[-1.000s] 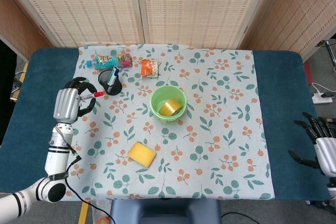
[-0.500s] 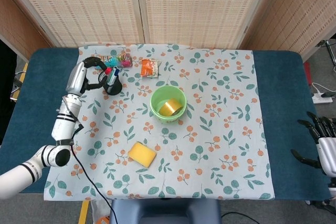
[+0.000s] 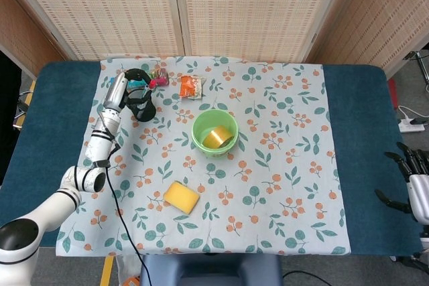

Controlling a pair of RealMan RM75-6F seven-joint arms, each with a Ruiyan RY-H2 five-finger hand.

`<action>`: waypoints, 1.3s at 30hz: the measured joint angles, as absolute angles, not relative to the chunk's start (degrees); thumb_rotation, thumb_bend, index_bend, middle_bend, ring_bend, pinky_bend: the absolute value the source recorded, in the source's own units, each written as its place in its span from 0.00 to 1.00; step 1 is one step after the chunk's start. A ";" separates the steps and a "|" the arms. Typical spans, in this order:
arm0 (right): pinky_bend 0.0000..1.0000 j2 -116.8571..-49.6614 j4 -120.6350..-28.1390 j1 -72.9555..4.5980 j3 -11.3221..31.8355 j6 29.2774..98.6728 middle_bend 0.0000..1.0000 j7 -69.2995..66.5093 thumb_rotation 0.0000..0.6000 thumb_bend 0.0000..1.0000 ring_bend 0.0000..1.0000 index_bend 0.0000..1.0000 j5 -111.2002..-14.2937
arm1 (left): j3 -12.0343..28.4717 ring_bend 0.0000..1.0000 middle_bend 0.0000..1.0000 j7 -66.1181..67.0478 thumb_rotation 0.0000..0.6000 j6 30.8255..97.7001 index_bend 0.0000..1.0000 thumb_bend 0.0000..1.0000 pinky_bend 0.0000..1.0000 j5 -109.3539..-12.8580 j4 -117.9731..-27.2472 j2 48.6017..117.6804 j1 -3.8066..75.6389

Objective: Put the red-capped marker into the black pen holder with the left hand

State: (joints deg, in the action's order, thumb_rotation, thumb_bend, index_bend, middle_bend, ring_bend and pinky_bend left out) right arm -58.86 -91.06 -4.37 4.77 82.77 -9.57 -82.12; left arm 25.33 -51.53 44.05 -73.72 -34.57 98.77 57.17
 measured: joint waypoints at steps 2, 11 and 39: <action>0.00 -58.89 -90.92 -4.44 4.81 82.43 0.05 -9.69 1.00 0.13 0.08 0.21 -81.94 | 24.49 0.22 0.51 -52.74 1.00 43.49 0.53 0.34 0.30 -74.19 -32.55 99.72 57.73; 0.00 -59.02 -90.45 -4.46 5.07 81.69 0.05 -9.30 1.00 0.13 0.08 0.21 -80.90 | 21.67 0.22 0.51 -55.89 1.00 42.26 0.53 0.34 0.30 -75.50 -24.22 103.15 59.98; 0.00 -59.61 -90.72 -5.15 5.27 79.24 0.05 -6.63 1.00 0.13 0.08 0.21 -79.40 | 16.67 0.11 0.13 -55.59 1.00 37.42 0.19 0.35 0.26 -75.66 -13.62 105.52 61.06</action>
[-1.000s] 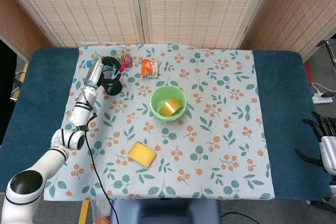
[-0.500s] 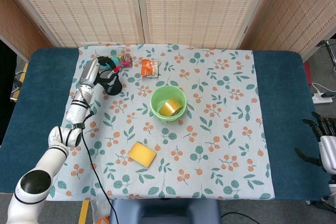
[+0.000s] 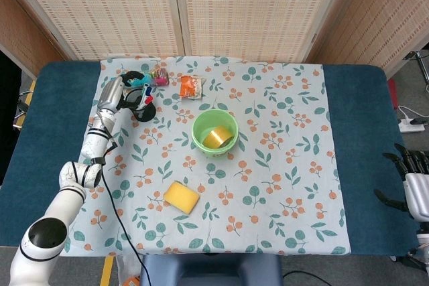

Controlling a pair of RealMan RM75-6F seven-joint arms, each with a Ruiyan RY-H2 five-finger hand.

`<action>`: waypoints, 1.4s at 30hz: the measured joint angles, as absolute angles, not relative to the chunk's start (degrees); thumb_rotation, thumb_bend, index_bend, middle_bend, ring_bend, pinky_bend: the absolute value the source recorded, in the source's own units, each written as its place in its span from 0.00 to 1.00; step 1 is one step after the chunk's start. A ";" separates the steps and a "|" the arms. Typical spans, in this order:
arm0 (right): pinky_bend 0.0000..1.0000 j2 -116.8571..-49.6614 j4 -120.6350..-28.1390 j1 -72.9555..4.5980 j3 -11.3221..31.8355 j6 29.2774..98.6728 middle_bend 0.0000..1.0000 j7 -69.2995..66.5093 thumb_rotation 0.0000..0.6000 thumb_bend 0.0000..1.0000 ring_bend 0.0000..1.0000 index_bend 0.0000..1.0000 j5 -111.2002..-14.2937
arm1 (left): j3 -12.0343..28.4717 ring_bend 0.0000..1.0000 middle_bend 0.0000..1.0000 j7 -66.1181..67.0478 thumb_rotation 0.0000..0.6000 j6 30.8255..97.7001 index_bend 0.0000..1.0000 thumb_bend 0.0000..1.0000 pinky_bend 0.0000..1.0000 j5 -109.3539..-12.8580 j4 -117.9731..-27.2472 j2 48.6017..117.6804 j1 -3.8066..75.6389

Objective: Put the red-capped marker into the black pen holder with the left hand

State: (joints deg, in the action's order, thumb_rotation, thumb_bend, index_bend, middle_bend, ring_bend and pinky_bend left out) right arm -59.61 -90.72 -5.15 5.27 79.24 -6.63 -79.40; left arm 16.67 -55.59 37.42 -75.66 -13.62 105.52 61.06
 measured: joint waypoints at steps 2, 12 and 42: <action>0.00 -59.59 -90.68 -5.12 5.31 79.37 0.05 -6.75 1.00 0.13 0.08 0.21 -79.46 | 16.74 0.06 0.08 -55.35 1.00 37.85 0.14 0.35 0.24 -75.53 -13.59 105.29 61.21; 0.00 -59.13 -90.84 -4.97 4.85 80.09 0.05 -9.32 1.00 0.13 0.08 0.21 -81.91 | 14.98 0.10 0.14 -46.26 1.00 48.66 0.21 0.40 0.23 -77.56 -16.48 101.18 59.20; 0.00 -57.84 -94.94 -4.19 1.01 85.71 0.05 -9.00 1.00 0.13 0.08 0.21 -93.30 | -1.74 0.06 0.14 10.78 1.00 86.41 0.28 0.39 0.13 -77.85 -82.35 69.65 14.58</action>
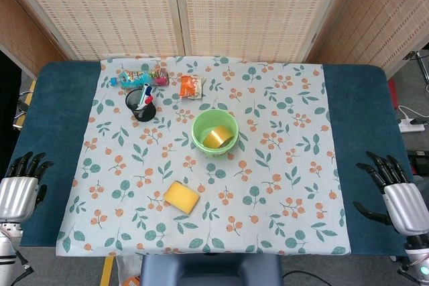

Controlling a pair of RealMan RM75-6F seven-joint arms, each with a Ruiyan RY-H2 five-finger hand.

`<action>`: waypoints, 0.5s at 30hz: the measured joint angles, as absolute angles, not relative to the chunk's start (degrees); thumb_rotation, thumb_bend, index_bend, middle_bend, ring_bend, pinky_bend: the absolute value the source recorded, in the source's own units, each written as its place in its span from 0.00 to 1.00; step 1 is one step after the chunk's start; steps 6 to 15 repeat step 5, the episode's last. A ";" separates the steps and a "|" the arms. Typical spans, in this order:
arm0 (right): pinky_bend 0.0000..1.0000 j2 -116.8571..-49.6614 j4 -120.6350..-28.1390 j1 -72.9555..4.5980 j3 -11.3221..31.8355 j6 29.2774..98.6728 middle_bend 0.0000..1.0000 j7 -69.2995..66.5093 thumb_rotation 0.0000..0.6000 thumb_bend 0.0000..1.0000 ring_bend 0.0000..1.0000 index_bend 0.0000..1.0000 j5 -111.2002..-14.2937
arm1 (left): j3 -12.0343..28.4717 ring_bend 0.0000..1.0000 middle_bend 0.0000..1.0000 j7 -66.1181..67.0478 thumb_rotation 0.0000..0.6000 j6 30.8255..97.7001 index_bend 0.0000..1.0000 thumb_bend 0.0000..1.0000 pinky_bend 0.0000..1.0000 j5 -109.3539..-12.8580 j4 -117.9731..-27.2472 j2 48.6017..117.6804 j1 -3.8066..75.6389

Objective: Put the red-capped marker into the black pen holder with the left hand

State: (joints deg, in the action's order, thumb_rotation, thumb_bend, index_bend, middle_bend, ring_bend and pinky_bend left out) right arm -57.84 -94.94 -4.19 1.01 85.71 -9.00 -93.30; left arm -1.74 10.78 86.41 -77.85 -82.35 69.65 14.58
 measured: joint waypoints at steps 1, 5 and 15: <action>0.00 -57.86 -94.98 -4.19 0.97 85.71 0.05 -8.86 1.00 0.13 0.08 0.21 -93.34 | -1.60 0.06 0.14 10.85 1.00 86.01 0.28 0.39 0.13 -77.88 -82.29 69.71 14.53; 0.00 -57.95 -94.99 -4.09 0.98 86.05 0.05 -8.49 1.00 0.13 0.08 0.21 -93.24 | -1.13 0.06 0.14 11.38 1.00 85.00 0.28 0.38 0.14 -78.38 -82.31 70.16 14.40; 0.00 -57.95 -94.99 -4.09 0.98 86.05 0.05 -8.49 1.00 0.13 0.08 0.21 -93.24 | -1.13 0.06 0.14 11.38 1.00 85.00 0.28 0.38 0.14 -78.38 -82.31 70.16 14.40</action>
